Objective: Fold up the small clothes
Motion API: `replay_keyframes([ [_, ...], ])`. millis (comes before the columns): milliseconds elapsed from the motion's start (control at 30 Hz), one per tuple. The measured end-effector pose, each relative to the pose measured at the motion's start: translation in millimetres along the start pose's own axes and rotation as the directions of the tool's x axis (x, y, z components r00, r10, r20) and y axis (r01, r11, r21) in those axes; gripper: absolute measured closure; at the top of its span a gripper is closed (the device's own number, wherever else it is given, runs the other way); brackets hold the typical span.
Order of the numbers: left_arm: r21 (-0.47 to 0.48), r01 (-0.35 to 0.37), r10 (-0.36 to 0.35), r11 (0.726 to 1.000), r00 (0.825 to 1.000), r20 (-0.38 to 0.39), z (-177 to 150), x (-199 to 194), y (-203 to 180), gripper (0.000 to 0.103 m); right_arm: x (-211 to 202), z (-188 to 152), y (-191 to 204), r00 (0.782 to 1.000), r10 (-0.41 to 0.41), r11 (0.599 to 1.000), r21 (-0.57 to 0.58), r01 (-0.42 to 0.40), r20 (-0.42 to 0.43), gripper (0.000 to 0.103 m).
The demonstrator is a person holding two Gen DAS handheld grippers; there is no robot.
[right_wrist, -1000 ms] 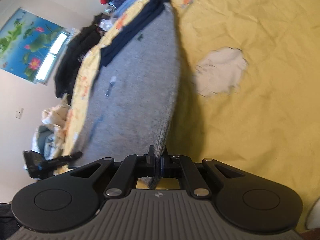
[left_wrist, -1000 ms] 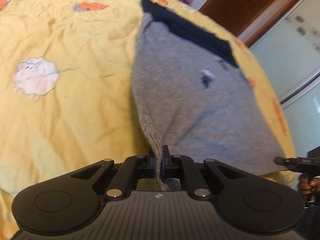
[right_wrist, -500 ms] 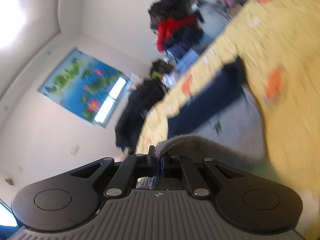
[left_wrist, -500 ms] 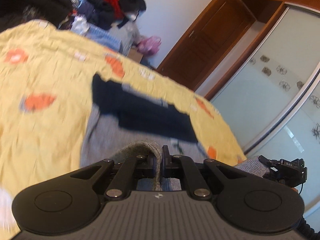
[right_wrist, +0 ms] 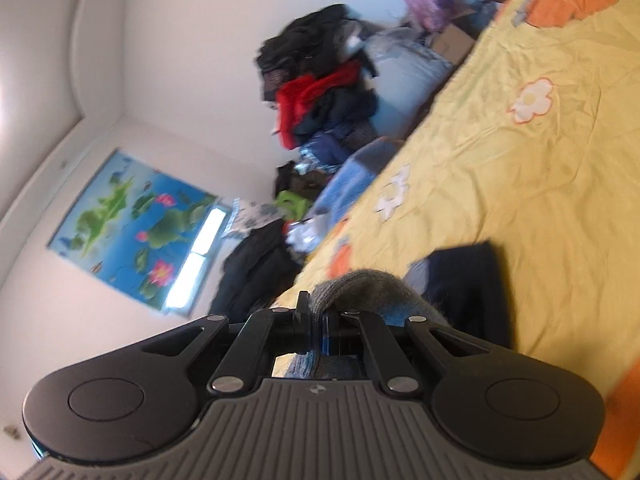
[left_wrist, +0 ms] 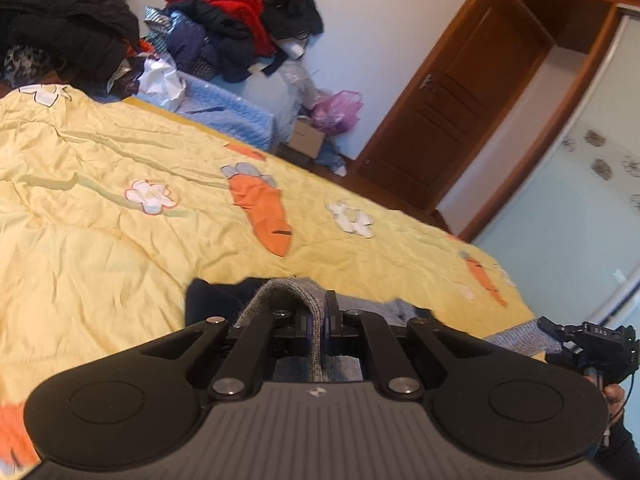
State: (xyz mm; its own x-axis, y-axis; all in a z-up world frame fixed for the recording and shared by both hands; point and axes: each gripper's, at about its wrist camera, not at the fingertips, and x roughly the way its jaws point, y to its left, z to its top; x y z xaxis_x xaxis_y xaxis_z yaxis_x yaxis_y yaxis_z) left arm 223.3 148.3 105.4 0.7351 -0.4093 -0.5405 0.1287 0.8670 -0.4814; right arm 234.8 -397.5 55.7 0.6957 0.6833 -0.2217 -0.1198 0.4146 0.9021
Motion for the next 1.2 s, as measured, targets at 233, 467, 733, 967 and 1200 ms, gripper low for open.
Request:
replay_keyframes([
  [233,-0.082,-0.059,0.057,0.995,0.998,-0.027,13.9,61.7,33.4,0.098,50.6,19.6,-64.5,0.994,-0.106,0.986,0.13,0.102,0.021,0.09],
  [467,-0.133,-0.136,0.116,0.982,0.982,-0.152,21.3,101.7,50.8,0.087,80.4,16.0,-92.1,0.96,-0.276,0.943,0.208,0.26,0.048,0.042],
  [733,-0.215,-0.2,0.216,0.956,0.975,0.052,0.4,11.4,53.8,0.014,20.8,-19.7,-31.5,0.969,-0.205,0.979,0.035,0.202,0.139,0.016],
  [967,-0.376,-0.105,0.15,0.92,0.985,0.09,-114.3,-62.9,35.0,0.014,-75.4,-110.8,-38.5,0.967,-0.195,0.977,0.123,0.176,0.166,0.013],
  [1200,-0.542,-0.041,0.092,0.839,0.993,0.068,-176.2,-64.3,45.9,0.014,-88.4,-168.8,-50.3,0.953,-0.263,0.955,0.179,0.236,0.151,0.011],
])
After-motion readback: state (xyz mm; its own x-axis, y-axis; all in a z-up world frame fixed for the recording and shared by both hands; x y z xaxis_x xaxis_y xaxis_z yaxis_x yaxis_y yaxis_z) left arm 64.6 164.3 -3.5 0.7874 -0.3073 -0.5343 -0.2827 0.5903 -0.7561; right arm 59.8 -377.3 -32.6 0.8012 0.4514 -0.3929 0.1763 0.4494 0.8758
